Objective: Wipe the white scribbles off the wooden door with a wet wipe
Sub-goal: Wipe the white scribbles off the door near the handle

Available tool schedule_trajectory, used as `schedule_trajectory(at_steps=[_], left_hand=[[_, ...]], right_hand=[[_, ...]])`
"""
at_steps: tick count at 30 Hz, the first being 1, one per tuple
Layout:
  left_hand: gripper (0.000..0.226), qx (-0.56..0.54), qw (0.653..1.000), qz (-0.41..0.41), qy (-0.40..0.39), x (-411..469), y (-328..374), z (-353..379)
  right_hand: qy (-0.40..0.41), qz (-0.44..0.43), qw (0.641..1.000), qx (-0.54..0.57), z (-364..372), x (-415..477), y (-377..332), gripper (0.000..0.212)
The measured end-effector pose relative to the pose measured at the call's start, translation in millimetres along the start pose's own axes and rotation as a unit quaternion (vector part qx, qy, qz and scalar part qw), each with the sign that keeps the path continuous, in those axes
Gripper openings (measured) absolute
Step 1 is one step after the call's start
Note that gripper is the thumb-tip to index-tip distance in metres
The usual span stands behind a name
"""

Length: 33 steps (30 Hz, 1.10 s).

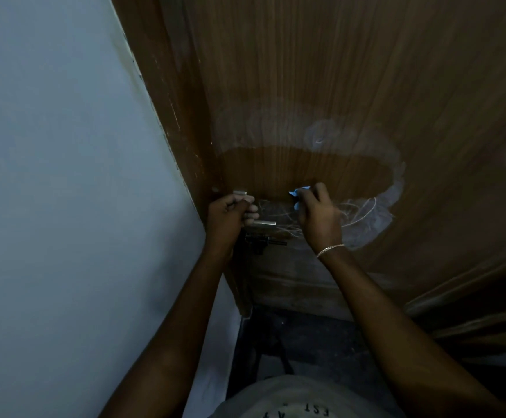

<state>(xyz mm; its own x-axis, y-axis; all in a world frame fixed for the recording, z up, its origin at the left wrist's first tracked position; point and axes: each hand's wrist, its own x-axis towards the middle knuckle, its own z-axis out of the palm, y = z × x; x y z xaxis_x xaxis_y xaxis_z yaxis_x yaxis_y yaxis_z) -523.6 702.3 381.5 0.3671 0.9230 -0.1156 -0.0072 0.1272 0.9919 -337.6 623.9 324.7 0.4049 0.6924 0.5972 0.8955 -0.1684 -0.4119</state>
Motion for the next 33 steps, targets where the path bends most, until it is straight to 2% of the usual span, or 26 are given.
schedule_trajectory(at_steps=[3,5,10,15,18,20,23,25,29,33], left_hand=[[0.017,0.013,1.000,0.002,-0.008,1,0,6],[0.017,0.031,0.999,0.015,0.000,0,-1,8],[0.013,0.065,0.996,0.034,0.043,-1,-9,6],[0.013,0.084,0.994,0.041,0.049,-3,-6,13],[0.013,0.091,0.993,0.045,0.056,-3,-7,10],[0.014,0.093,0.993,0.042,0.057,-2,-8,11],[0.011,0.099,0.993,0.042,0.046,-4,-8,17],[0.010,0.105,0.993,0.047,0.031,-6,-9,20],[0.010,0.103,0.993,0.043,0.029,-6,-13,20],[0.010,0.100,0.994,0.046,0.022,-7,-15,28]], right_hand=[[-0.053,-0.008,0.998,-0.028,7,-11,-3,0.021],[-0.068,0.016,0.997,-0.025,1,-20,8,0.018],[-0.012,0.042,0.999,0.012,-7,-8,12,0.023],[-0.065,0.045,0.997,-0.014,-7,-24,18,0.014],[-0.016,0.083,0.996,-0.010,-18,-25,35,0.016],[0.002,0.075,0.997,-0.007,-19,-17,32,0.019],[-0.033,0.050,0.998,0.004,-12,-19,26,0.021],[-0.038,0.069,0.997,0.011,-15,-29,34,0.020],[0.030,0.114,0.992,0.038,-25,-23,45,0.017],[-0.019,0.088,0.996,0.021,-18,-28,35,0.020]])
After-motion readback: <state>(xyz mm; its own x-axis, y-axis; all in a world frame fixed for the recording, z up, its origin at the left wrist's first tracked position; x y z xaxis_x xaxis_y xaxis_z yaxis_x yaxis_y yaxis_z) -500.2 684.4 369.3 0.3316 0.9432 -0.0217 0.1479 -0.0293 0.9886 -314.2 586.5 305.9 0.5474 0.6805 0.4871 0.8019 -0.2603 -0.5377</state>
